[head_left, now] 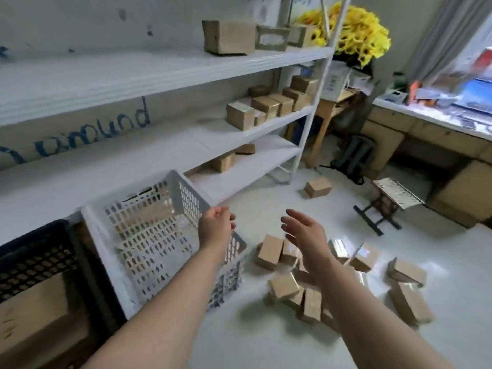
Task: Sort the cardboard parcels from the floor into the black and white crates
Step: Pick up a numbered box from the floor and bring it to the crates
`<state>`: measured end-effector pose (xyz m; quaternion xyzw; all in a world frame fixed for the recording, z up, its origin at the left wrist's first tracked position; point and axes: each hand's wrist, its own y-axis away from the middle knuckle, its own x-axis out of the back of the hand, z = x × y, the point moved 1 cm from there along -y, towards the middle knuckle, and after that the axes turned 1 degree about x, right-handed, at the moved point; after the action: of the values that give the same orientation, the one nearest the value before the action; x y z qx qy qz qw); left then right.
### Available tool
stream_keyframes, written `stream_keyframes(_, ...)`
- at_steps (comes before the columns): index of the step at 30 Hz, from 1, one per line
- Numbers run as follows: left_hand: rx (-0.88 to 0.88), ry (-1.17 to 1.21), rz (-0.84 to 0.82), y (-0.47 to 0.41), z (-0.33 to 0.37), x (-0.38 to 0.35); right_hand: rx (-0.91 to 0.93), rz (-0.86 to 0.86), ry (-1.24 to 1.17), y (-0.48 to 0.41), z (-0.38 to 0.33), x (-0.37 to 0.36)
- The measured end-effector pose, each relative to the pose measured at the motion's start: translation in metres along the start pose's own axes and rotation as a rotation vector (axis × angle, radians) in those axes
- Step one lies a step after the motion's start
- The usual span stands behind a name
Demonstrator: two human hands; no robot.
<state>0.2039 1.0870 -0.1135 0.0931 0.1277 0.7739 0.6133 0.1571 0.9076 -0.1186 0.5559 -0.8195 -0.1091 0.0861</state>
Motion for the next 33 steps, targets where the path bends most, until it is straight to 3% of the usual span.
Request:
stream_keyframes(9,0.056,-0.125,-0.306,0.083,-0.051,-0.231,-0.062,0.283,-0.035,-0.014,0.018,0.251)
stream_keyframes(16,0.119,-0.219,-0.491,0.117,-0.085,-0.362,-0.114,0.503,-0.151,-0.021,0.036,0.385)
stream_keyframes(24,0.151,-0.363,-0.550,0.099,-0.111,-0.494,-0.177,0.615,-0.198,-0.081,0.047,0.487)
stream_keyframes(33,0.240,-0.511,-0.480,0.051,-0.148,-0.613,-0.294,0.616,-0.239,-0.183,0.073,0.568)
